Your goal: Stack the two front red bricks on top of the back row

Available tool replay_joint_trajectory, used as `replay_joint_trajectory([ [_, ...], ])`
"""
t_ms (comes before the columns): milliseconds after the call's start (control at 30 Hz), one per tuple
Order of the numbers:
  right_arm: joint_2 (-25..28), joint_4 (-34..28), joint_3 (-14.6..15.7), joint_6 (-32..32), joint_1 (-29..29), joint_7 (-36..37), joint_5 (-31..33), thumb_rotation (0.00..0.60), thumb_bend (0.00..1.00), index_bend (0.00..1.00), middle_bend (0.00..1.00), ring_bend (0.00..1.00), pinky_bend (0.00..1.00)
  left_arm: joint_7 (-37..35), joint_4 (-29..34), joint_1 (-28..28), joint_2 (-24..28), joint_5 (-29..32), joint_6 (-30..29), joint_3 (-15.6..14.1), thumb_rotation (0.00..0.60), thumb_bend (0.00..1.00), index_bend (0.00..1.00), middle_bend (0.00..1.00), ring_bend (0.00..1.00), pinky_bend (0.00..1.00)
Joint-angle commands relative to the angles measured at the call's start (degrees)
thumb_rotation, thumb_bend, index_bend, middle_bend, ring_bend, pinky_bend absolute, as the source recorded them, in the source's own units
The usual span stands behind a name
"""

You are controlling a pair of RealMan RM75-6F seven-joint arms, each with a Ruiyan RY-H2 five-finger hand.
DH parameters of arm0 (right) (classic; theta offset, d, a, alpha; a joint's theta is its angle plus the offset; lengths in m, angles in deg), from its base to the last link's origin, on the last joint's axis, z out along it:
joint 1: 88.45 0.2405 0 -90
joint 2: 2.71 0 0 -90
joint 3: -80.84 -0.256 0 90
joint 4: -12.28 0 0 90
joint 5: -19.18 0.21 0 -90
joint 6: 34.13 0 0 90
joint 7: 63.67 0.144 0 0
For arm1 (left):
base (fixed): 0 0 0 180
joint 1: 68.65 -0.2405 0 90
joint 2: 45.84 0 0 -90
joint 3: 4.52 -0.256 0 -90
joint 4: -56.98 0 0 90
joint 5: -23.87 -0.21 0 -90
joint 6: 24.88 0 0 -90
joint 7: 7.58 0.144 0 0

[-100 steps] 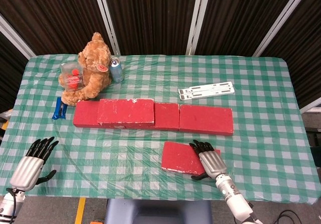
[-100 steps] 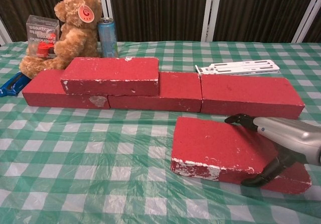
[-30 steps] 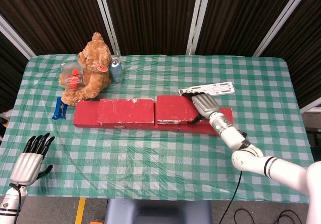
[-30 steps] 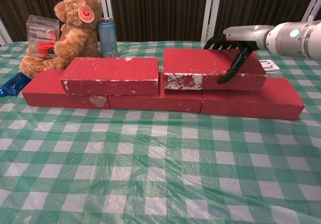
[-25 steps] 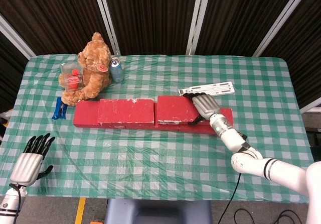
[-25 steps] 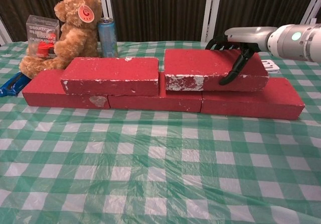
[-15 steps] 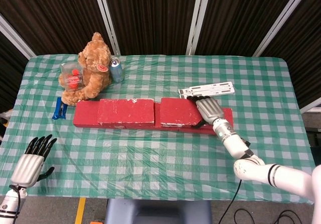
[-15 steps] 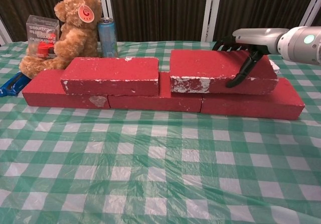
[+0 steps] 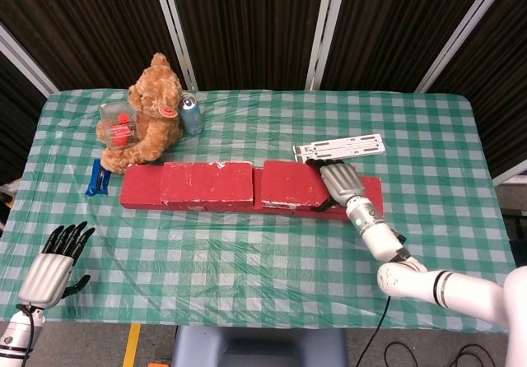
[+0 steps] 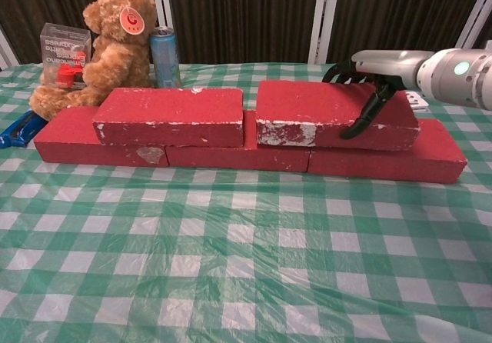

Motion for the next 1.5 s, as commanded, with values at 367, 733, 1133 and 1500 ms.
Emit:
replay_joint_trajectory([
  [367, -1.6, 0.8, 0.3, 0.4, 1.1, -1.5, 2.3, 0.600, 0.16, 0.42, 0.42, 0.32, 0.32, -0.2, 0.2, -0.1, 0.2, 0.3, 0.4, 0.1, 0.600, 0.25, 0.00, 0.00, 0.00, 0.06],
  [733, -3.0, 1.6, -0.2, 0.9, 1.2, -0.6, 1.6, 0.600, 0.16, 0.29, 0.31, 0.24, 0.32, 0.0, 0.4, -0.1, 0.3, 0.3, 0.6, 0.1, 0.600, 0.26, 0.00, 0.00, 0.00, 0.06],
  [1133, -3.7, 2.2, -0.1, 0.3, 2.0, -1.5, 2.9, 0.600, 0.16, 0.20, 0.26, 0.21, 0.31, 0.1, 0.5, -0.2, 0.3, 0.2, 0.6, 0.1, 0.600, 0.26, 0.00, 0.00, 0.00, 0.06],
  [1500, -3.8, 1.8, -0.1, 0.7, 2.5, -2.6, 4.6, 0.600, 0.16, 0.04, 0.15, 0.15, 0.28, -0.3, 0.5, -0.2, 0.5, 0.2, 0.6, 0.2, 0.600, 0.25, 0.00, 0.00, 0.00, 0.06],
])
